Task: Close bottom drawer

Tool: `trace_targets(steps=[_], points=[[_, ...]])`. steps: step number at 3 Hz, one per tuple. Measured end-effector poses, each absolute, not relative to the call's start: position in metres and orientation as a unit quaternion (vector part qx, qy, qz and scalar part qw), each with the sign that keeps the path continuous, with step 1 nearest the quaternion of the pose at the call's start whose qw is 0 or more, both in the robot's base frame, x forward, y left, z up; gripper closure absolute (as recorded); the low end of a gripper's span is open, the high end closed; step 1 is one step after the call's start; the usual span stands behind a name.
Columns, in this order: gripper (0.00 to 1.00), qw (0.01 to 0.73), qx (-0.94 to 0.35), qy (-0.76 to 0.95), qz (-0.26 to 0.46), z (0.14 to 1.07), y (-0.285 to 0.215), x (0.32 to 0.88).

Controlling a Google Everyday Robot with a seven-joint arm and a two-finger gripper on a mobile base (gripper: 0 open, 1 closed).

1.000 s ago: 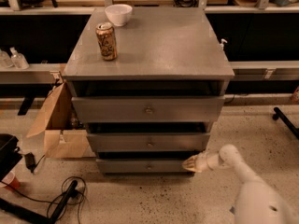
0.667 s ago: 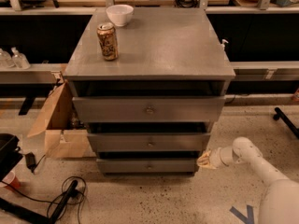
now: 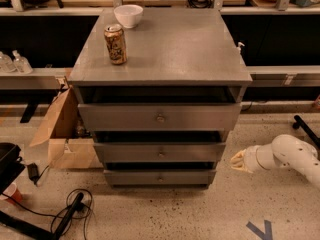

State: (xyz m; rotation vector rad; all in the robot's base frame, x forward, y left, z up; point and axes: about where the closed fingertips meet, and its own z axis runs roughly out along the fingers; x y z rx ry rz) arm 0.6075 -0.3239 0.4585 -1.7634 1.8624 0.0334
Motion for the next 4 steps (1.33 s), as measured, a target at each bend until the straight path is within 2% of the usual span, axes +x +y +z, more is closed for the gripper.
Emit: trace_targets(steps=[1, 3, 4], points=[[1.0, 0.287, -0.676, 0.679, -0.027, 0.548, -0.294, 0.56], [1.0, 0.292, -0.695, 0.653, -0.075, 0.618, -0.228, 0.466], [0.74, 0.32, -0.672, 0.652, -0.146, 0.632, -0.219, 0.405]])
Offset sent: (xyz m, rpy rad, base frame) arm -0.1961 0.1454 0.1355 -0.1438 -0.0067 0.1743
